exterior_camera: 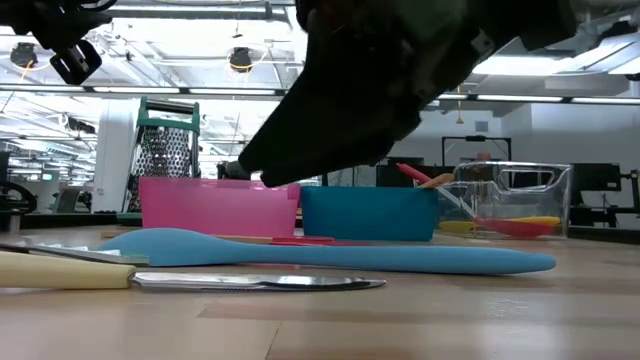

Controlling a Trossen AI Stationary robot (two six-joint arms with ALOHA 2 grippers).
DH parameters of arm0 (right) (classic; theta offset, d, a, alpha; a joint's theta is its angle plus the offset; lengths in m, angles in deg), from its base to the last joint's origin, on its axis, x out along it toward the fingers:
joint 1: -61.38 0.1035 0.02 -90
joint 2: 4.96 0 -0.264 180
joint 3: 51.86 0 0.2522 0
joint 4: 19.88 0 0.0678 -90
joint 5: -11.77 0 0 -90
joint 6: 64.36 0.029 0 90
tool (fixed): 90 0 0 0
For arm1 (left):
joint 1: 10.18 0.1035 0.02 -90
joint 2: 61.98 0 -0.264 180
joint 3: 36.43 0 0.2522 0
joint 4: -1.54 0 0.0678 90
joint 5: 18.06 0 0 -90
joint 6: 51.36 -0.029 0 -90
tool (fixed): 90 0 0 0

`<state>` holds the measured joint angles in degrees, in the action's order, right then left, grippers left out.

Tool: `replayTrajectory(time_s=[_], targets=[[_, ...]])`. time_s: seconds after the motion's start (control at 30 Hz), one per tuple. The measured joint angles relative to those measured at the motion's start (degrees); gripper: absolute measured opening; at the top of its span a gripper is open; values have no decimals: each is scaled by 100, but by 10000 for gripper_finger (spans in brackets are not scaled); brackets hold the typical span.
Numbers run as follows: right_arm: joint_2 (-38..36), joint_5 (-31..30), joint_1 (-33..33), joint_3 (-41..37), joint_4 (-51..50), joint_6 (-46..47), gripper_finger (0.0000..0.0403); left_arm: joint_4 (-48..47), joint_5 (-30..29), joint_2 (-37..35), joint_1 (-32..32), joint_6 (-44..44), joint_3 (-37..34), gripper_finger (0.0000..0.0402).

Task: Pick & Place Kitchen Items
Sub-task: Put the blue serving spoon into the transparent bin

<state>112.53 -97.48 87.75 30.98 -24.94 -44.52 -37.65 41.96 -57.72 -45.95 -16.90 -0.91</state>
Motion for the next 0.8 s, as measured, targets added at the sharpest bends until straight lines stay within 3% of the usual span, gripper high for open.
replayTrajectory(time_s=[0.33, 0.6, 0.8], targets=[[551, 454, -140, 17, 480, 179, 235, 48, 2, 0, 2, -4, 0, 76], [809, 396, -126, 28, 375, 388, 233, 105, 2, 0, 0, 1, 0, 76], [804, 20, -82, 46, -105, 399, 180, 116, 2, 0, 1, -12, 0, 76]])
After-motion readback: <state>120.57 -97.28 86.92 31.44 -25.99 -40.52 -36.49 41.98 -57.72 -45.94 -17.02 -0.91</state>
